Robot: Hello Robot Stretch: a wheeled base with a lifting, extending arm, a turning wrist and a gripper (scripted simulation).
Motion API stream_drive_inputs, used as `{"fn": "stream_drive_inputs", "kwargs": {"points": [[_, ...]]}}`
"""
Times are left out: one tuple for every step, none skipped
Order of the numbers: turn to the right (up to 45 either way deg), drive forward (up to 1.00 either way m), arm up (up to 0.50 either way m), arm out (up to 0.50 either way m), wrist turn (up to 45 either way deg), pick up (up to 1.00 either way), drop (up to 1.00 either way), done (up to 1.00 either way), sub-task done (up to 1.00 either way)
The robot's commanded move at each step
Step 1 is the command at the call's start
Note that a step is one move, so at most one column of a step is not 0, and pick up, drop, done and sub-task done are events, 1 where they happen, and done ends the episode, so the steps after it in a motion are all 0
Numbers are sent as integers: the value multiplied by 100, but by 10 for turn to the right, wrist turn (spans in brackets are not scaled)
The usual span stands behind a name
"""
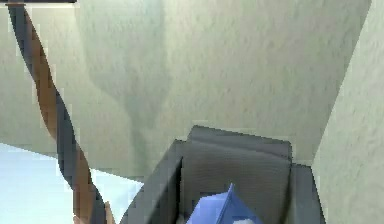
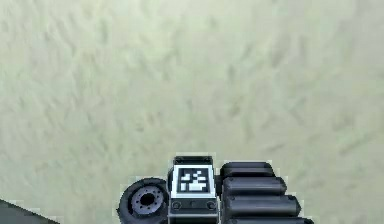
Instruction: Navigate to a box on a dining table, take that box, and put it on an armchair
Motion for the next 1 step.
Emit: {"fn": "stream_drive_inputs", "kwargs": {"points": [[-450,0,0,0,0,0,0,0,0]]}}
